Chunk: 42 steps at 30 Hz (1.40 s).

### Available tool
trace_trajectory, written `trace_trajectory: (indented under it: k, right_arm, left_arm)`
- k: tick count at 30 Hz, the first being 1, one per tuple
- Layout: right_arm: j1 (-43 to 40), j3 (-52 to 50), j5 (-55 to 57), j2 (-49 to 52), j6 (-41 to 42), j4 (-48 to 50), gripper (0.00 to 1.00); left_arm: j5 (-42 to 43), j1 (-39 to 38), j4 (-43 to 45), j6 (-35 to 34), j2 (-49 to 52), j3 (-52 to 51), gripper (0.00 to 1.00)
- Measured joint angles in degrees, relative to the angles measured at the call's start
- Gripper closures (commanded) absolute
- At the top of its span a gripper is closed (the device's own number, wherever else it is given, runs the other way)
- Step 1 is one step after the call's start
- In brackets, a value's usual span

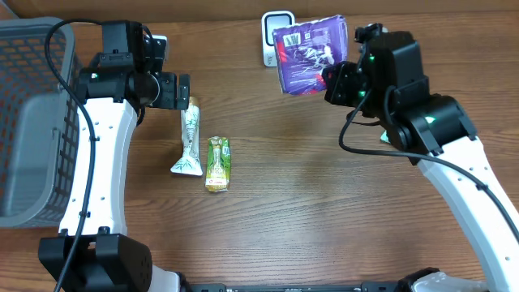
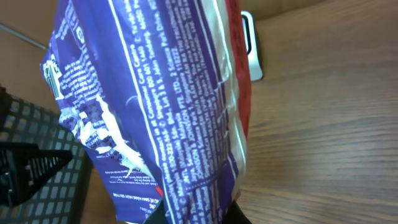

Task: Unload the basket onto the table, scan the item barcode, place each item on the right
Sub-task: 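Hold the purple box up in front of the white scanner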

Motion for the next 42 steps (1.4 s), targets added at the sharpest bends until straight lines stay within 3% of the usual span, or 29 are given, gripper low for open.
trace_trajectory:
  k: [11,14,18,22,25,29,33,36,42]
  right_arm:
    - [0.1,0.0,1.3,-0.3,-0.3,1.8,0.96]
    - [1.8,0.0,8.1,0.7,-4.2,7.6,0.96]
    - [5.8,0.0,25.2,4.6,-10.5,17.4,0.96]
    - [9.3,-0.1,43.7,10.1,-25.0,39.0,0.96]
    - [11.3,0.5,54.1,16.0,-43.5,61.7,0.96]
    - [12.1,1.0,60.2,24.9,-67.8,79.5,0.96]
    - [11.8,1.0,60.2,34.1,-88.4,83.3,0.96]
    - [11.7,1.0,57.2,40.2,-98.5,83.1,0.96]
    - [11.4,0.4,51.7,44.5,-106.0,86.7,0.96]
  left_arm:
    - [0.0,0.0,0.0,0.0,0.0,0.0,0.00]
    - [0.0,0.0,0.0,0.0,0.0,0.0,0.00]
    - [0.0,0.0,0.0,0.0,0.0,0.0,0.00]
    - [0.0,0.0,0.0,0.0,0.0,0.0,0.01]
    - [0.0,0.0,0.0,0.0,0.0,0.0,0.01]
    - [0.0,0.0,0.0,0.0,0.0,0.0,0.00]
    - [0.0,0.0,0.0,0.0,0.0,0.0,0.01]
    - [0.0,0.0,0.0,0.0,0.0,0.0,0.01]
    - [0.0,0.0,0.0,0.0,0.0,0.0,0.01]
